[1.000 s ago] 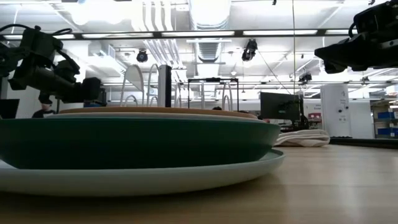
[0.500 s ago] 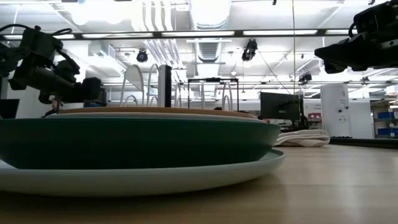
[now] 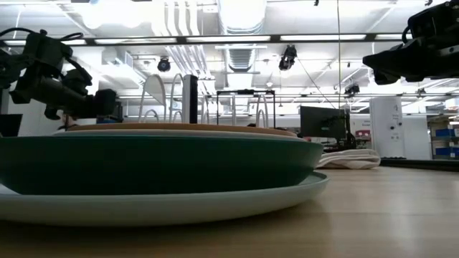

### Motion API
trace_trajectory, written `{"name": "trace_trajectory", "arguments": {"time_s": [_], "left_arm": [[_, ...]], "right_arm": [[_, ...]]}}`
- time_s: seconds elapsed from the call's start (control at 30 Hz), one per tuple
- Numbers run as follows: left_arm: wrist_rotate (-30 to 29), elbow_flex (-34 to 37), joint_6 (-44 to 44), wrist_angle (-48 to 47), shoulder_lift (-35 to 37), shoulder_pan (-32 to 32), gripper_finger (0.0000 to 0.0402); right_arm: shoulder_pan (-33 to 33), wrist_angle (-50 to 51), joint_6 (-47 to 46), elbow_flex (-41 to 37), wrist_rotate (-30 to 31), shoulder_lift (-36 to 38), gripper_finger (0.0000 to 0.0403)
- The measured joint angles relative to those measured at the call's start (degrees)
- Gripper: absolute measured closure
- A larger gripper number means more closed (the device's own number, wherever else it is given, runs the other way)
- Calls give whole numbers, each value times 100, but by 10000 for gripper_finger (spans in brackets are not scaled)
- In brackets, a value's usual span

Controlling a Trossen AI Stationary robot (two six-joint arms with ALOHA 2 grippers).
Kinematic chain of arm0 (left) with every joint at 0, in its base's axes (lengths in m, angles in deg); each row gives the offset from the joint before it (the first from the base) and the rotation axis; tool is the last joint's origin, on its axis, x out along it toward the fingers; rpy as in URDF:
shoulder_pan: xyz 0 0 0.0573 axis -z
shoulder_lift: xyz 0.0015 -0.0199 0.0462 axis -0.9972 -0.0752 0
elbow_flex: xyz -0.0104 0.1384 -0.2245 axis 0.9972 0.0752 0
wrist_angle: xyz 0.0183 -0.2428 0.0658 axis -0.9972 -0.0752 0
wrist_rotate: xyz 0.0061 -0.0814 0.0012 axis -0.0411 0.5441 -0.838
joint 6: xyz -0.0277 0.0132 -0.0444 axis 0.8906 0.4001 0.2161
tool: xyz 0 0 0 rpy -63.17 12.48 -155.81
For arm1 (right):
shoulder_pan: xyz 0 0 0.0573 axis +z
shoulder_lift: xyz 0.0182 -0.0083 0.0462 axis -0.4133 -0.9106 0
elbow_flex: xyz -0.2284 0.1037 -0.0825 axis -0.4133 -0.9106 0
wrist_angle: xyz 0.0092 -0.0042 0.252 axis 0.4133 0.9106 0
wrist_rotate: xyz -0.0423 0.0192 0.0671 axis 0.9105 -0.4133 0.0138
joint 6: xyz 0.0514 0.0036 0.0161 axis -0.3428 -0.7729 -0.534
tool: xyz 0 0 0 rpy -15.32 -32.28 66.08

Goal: Sort dishes

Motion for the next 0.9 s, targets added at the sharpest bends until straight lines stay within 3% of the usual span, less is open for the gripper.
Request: {"name": "trace_trajectory", "arguments": {"time_s": [0.2,0.37,0.53,0.6,0.73,0.9], "left_arm": [[0,-1,0,0,1,-1,401],[0,-1,0,0,0,0,401],[0,-1,21,0,0,0,401],[77,0,549,0,0,18,401],[625,-2,2779,239,79,40,401],[518,-125,3133,223,401,38,401]], "right_arm": [[-1,-12,98,0,2,0,403],[0,-83,1429,2,3,0,403],[1,-85,1897,2,3,0,403],[-1,-85,1893,2,3,0,403],[0,-84,1658,2,3,0,403],[0,-395,1947,2,1,7,403]]}}
